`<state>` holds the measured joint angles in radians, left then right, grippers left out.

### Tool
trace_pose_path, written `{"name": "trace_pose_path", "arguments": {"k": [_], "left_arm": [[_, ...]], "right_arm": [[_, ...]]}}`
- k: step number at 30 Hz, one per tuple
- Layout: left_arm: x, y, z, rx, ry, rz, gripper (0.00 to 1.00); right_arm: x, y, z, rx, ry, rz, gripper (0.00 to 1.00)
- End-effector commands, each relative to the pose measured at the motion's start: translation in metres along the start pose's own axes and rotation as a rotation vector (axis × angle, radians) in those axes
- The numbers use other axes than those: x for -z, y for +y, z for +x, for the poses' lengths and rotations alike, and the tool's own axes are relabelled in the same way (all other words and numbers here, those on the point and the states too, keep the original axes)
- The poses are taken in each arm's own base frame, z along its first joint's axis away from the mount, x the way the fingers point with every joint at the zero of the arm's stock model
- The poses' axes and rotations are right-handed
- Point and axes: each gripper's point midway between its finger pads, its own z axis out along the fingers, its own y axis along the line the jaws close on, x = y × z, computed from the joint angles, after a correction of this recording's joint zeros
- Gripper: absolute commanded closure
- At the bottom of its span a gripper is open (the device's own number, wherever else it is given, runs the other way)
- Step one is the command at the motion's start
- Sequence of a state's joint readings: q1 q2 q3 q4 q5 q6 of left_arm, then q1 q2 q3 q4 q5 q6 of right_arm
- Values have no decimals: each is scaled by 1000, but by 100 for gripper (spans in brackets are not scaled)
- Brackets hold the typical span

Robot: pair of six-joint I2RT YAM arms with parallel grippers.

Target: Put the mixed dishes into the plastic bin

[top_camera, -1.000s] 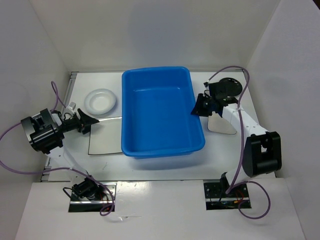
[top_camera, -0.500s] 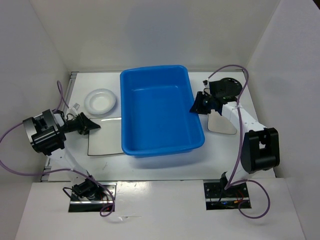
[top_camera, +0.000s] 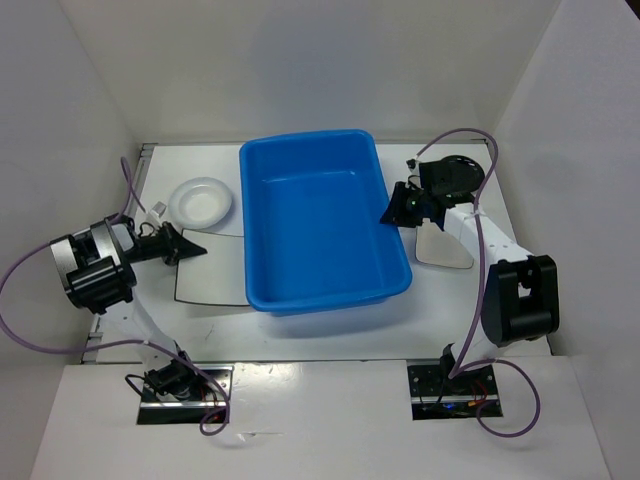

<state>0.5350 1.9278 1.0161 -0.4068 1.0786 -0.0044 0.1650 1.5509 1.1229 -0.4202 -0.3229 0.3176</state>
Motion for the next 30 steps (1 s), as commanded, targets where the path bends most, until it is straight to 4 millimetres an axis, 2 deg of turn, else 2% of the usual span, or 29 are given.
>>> {"name": "trace_pose_path", "arguments": {"k": [1, 4, 7, 8, 10, 13, 17, 22, 25, 27, 30], "left_arm": [[3, 8, 2, -48, 4, -123, 100], [11, -1, -6, -89, -25, -147, 100], [23, -13, -23, -146, -61, -201, 100], [28, -8, -27, -153, -67, -259, 100], [40, -12, -37, -176, -97, -307, 100], [60, -20, -52, -192, -164, -332, 100], [73, -38, -64, -244, -202, -330, 100], [83, -67, -70, -315, -240, -275, 100], [85, -83, -71, -343, -256, -209, 100], [86, -82, -71, -346, -265, -194, 100], [88, -97, -71, -379, -275, -147, 100]], "right_arm": [[-5, 1, 17, -33, 60, 2, 90], [-2, 3, 15, -40, 52, -1, 90], [-2, 3, 15, -40, 52, -1, 90], [-3, 6, 16, -33, 56, -6, 90], [-3, 6, 16, -33, 56, -6, 89], [1, 10, 17, -22, 50, -6, 89], [4, 10, 14, -19, 39, -1, 89], [1, 10, 23, -18, 59, 1, 89], [4, 11, 21, -15, 51, -2, 89], [3, 13, 23, -8, 51, 2, 89], [3, 13, 23, -8, 52, 2, 89]]}}
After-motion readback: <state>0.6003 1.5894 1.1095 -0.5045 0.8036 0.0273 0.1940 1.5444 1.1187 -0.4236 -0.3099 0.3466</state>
